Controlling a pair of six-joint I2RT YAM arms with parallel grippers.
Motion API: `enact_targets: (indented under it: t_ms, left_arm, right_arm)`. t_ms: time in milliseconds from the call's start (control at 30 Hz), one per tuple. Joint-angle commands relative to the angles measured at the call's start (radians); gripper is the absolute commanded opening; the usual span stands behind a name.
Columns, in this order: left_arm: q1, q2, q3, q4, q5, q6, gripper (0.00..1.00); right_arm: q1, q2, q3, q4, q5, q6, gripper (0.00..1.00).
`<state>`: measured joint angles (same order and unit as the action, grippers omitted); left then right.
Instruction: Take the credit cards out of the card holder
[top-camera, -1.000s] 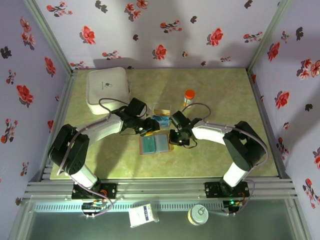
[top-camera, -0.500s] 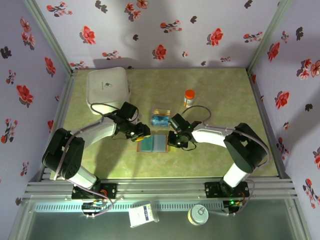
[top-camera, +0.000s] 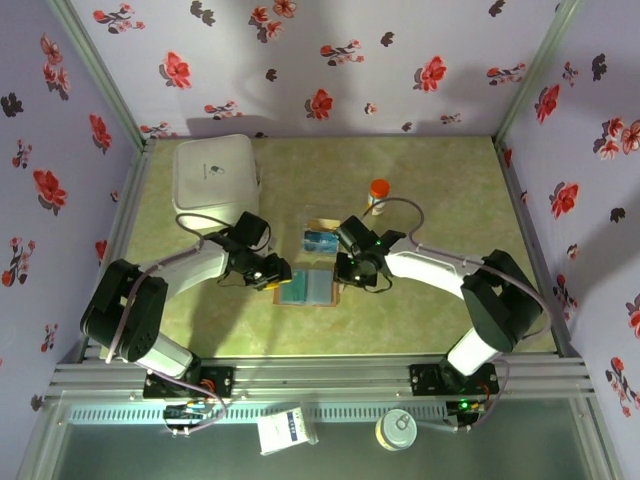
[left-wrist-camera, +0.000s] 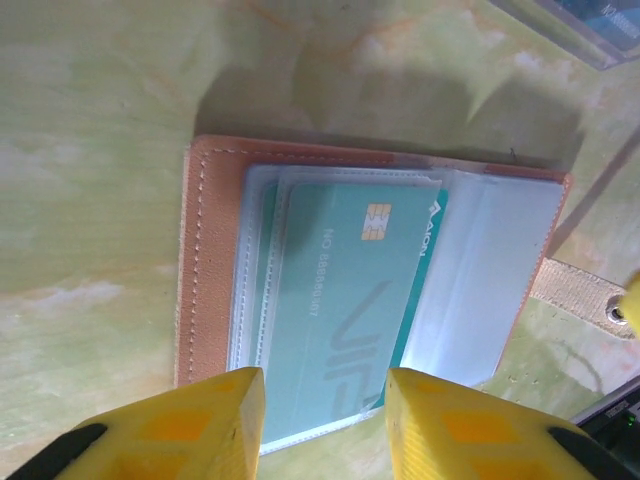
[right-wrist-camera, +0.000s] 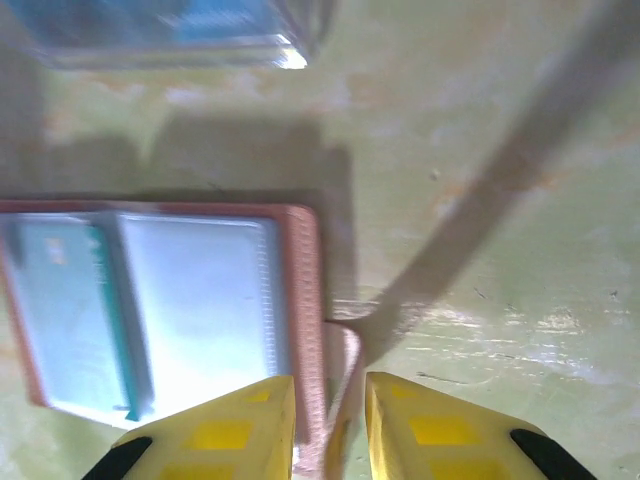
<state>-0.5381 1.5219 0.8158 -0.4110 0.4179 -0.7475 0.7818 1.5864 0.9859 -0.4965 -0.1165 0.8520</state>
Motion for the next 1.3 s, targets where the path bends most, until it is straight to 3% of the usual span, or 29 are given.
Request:
enact_targets:
  t_ms: [0, 167, 467, 733, 1267]
  left_arm:
    - [0.01, 0.008, -0.01, 0.012, -0.011, 0.028, 0.33]
    - [0.012, 0.014, -0.024, 0.026, -0.001, 0.03, 0.29]
    - [0.012, 0.058, -0.05, 0.037, -0.02, 0.042, 0.19]
    - [0.012, 0.021, -0.083, 0.038, -0.019, 0.023, 0.18]
    - [0.035, -0.008, -0.017, -0.017, -0.051, 0.042, 0.15]
  right_arm:
    - [0.008, -0.011, 0.068, -0.116, 0.045, -0.044, 0.25]
    - [0.029, 0.004, 0.12, -0.096, 0.031, -0.046, 0.25]
    - [0.08, 0.101, 0.118, 0.106, -0.099, 0.024, 0.22]
    - [0.092, 0.195, 0.117, 0.242, -0.18, 0.059, 0.21]
    - [0.095, 0.241, 0.087, 0.323, -0.234, 0.065, 0.21]
